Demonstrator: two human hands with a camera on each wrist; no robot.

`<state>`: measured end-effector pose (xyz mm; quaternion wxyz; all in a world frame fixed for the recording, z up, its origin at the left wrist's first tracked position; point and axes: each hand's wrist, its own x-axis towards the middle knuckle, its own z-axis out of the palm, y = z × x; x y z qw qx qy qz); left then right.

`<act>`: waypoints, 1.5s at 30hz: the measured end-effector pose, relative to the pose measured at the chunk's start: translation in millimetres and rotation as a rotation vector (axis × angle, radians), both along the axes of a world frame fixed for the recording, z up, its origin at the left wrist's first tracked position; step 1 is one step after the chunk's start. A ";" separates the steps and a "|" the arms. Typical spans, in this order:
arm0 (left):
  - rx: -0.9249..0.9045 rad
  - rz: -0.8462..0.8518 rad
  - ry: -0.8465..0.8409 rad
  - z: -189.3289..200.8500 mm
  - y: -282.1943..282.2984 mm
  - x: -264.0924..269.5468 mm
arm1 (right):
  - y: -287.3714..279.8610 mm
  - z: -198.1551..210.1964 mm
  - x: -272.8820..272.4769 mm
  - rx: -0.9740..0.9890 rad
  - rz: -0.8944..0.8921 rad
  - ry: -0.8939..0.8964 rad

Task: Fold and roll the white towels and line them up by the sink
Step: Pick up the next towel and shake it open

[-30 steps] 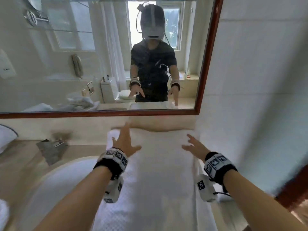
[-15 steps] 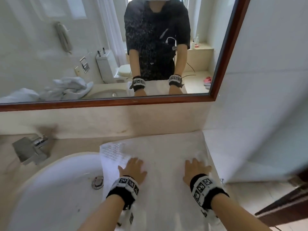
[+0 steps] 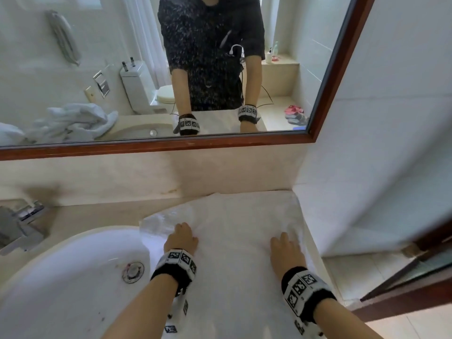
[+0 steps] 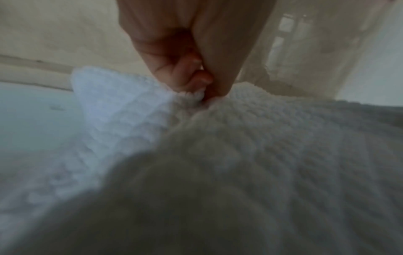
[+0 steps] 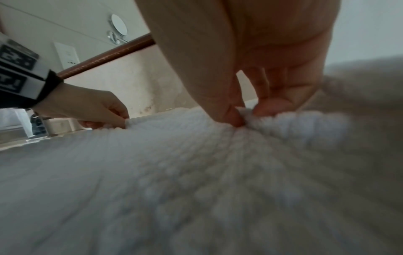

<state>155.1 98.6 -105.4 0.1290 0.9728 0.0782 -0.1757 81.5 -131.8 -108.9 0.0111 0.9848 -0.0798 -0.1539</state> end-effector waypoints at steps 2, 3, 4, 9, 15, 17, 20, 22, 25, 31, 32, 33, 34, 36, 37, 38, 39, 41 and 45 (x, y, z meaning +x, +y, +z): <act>0.041 -0.018 -0.037 -2.3 -4.7 9.0 | -1.2 -6.9 7.4 0.058 -0.013 -0.013; 0.050 -0.020 -0.056 -4.2 -6.7 14.9 | -2.2 -8.6 13.3 0.072 -0.013 -0.022; 0.047 -0.015 -0.077 -6.5 -8.5 21.4 | -3.8 -10.5 20.3 0.084 -0.007 -0.037; -0.055 0.079 -0.196 -15.6 -15.8 33.6 | -9.8 -20.5 46.8 0.112 0.000 -0.108; 0.029 -0.055 -0.118 -15.4 -20.2 -22.2 | -9.7 -15.6 27.7 0.074 -0.042 -0.127; 0.071 -0.108 -0.072 -11.7 -16.5 -46.0 | -9.9 -10.4 14.0 0.084 -0.032 -0.127; 0.110 -0.158 -0.020 -7.6 -9.4 -85.9 | -10.9 -3.1 -16.0 0.086 0.004 -0.086; 0.114 -0.182 -0.014 -3.0 -5.9 -116.1 | -10.1 3.1 -42.1 0.043 0.053 -0.075; 0.108 -0.262 -0.038 1.9 -6.4 -170.2 | -5.0 11.6 -92.1 -0.082 0.110 -0.049; 0.078 -0.376 -0.021 -6.6 -9.8 -296.0 | 19.7 11.5 -208.1 -0.043 -0.046 -0.071; 0.083 -0.379 -0.008 -8.8 -9.0 -313.4 | 22.2 9.1 -224.7 -0.012 -0.067 -0.072; 0.090 -0.380 0.010 -10.9 -7.7 -329.2 | 23.8 6.4 -240.1 0.016 -0.085 -0.069; 0.095 -0.377 0.027 -12.8 -5.9 -342.7 | 24.1 4.7 -253.4 0.040 -0.104 -0.068; 0.106 -0.374 0.048 -14.1 -0.4 -362.3 | 22.3 3.6 -273.0 0.061 -0.134 -0.074; 0.111 -0.376 0.055 -13.1 3.6 -368.4 | 21.2 4.3 -280.2 0.059 -0.147 -0.072; 0.109 -0.373 0.066 -11.8 8.0 -372.4 | 20.2 5.7 -285.9 0.050 -0.155 -0.064; 0.102 -0.365 0.079 -9.6 12.2 -374.3 | 18.6 8.4 -290.6 0.046 -0.160 -0.055; 0.072 -0.353 0.108 -5.3 18.5 -372.9 | 10.0 10.9 -296.2 0.081 -0.193 -0.058; 0.033 -0.339 0.148 -0.1 19.6 -363.8 | -39.5 23.3 -305.8 0.207 -0.428 -0.178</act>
